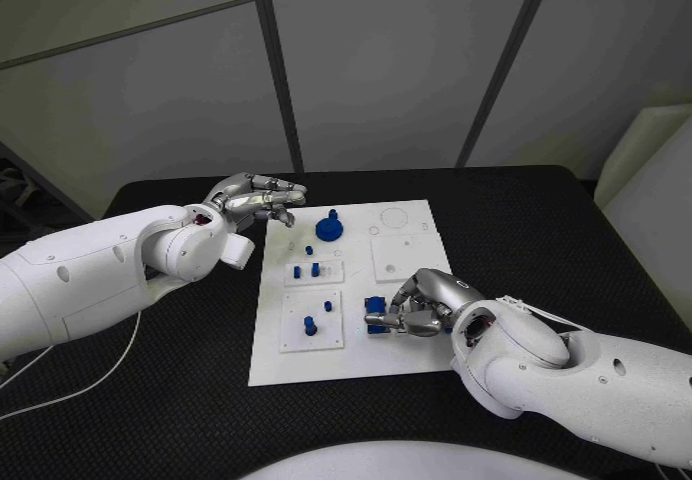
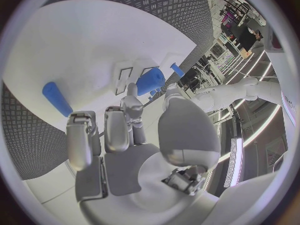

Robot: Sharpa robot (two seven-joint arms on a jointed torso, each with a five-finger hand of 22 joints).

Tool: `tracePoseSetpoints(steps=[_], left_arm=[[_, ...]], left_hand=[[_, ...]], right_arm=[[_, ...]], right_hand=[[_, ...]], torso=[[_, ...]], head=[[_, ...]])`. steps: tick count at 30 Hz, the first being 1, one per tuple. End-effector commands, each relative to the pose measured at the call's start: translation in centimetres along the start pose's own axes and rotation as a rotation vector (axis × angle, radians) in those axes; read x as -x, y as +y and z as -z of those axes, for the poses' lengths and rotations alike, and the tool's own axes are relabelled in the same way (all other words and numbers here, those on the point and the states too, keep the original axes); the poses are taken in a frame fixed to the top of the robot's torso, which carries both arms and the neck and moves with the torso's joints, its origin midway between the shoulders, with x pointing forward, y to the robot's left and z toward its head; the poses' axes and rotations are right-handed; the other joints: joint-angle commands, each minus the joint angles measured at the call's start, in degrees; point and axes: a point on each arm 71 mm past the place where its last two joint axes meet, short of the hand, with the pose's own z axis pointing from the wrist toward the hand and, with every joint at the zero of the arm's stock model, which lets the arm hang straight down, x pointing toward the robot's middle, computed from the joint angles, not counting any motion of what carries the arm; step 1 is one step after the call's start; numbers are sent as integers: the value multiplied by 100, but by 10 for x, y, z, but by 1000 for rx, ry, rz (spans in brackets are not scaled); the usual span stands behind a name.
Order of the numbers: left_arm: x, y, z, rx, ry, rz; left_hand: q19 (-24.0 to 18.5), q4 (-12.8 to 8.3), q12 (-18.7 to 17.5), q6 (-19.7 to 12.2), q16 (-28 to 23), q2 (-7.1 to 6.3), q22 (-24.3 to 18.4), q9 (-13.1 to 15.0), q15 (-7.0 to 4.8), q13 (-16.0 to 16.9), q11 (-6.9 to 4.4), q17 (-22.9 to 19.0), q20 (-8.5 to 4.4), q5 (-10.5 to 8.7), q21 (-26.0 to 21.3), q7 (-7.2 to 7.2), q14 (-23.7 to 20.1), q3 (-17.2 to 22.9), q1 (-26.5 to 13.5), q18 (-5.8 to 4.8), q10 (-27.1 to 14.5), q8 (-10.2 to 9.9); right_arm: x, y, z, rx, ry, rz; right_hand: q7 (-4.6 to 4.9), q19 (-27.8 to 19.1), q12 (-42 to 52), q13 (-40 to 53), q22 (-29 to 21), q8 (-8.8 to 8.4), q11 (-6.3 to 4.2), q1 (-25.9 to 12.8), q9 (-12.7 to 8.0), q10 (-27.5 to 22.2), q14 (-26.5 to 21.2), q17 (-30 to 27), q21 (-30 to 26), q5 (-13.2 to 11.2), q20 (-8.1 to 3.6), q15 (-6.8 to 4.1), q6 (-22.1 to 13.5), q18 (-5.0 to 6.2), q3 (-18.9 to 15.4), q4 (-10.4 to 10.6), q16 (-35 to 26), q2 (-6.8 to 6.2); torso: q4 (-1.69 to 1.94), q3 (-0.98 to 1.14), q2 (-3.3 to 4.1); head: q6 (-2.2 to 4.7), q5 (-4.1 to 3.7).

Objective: Assemble the parts on the task board

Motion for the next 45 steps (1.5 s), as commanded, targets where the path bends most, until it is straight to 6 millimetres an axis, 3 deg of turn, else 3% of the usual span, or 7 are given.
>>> tracePoseSetpoints(steps=[1, 4, 10, 20, 27, 32, 45], left_arm=[[-1, -1, 0, 1, 13, 5], [-1, -1, 0, 2, 14, 5], [-1, -1, 0, 4, 15, 6], [-1, -1, 0, 6, 17, 6], [-1, 0, 0, 7, 15, 6], [0, 0, 1, 8, 15, 6], [2, 0, 1, 9, 11, 5]], left_hand=[[-37, 20, -26, -18, -26, -6, -7, 6, 10, 6, 8, -10, 3, -32, -5, 30, -37, -23, -45, 13, -17, -21], [-37, 19, -28, -20, -28, -9, -10, 6, 10, 7, 8, -10, 4, -32, -9, 29, -37, -24, -45, 14, -18, -23], [-37, 19, -28, -20, -28, -9, -10, 6, 10, 7, 8, -10, 4, -32, -9, 29, -37, -24, -45, 14, -18, -23], [-37, 18, -29, -22, -30, -12, -13, 7, 10, 7, 9, -11, 4, -32, -13, 30, -38, -25, -46, 14, -21, -25], [-37, 18, -29, -22, -30, -12, -13, 7, 10, 7, 9, -11, 4, -32, -13, 30, -38, -25, -46, 14, -21, -25], [-36, 15, -31, -23, -32, -8, -17, 7, 10, 7, 8, -11, 4, -30, -17, 29, -39, -22, -41, 15, -22, -26], [-36, 15, -31, -23, -32, -8, -17, 7, 10, 7, 8, -11, 4, -30, -17, 29, -39, -22, -41, 15, -22, -26]], right_arm=[[2, 0, 0, -2, -23, -13], [3, 0, 0, 3, -27, -11], [4, 1, 2, 20, -28, 1], [5, 3, 3, 38, -41, 53], [9, 2, 6, 58, -84, 48], [17, -6, 15, 72, -95, -14], [49, -68, 41, -62, -63, -67]], right_hand=[[3, 615, -115, -78, 1510, -54, -1, -95, 12, -62, 147, -18, 18, -28, 5, 13, -81, -86, -83, 4, -46, -40], [5, 615, -133, -90, 1510, -64, 1, -88, 16, -67, 146, -18, 18, -29, 6, 15, -90, -86, -87, 0, -48, -43], [-7, 615, -115, -79, 1510, -91, -15, 865, 118, -3, 163, 23, 18, 138, 15, 10, 12, -86, 171, -88, -42, 222], [-112, 615, 54, 47, 1510, -25, -103, 2415, 267, 95, 175, 76, 18, 420, -52, -60, 279, -86, 456, -974, -28, 419], [-117, 615, 96, 78, 1510, -46, -111, 2493, 276, 123, 179, 98, 18, 446, -61, -66, 316, -86, 418, -1052, -20, 459], [-76, 615, 71, 62, 1510, -121, -74, 1973, 287, 139, 178, 97, 18, 475, -45, -40, 265, -86, 132, -766, -26, 481], [93, 615, -69, -12, 1510, -337, 59, 1970, -133, 85, 171, 72, 18, 553, 46, 63, -302, -86, -83, -545, -61, 618]], torso=[[-3, 0, 6], [-3, 3, 4], [-5, 5, 4], [2, 4, 1], [-12, 6, -3], [-12, 10, -5], [-23, -1, -6]], head=[[-1, -1], [-8, -2], [-21, -4], [-30, -21], [-30, -27], [-3, -57], [29, -231]])
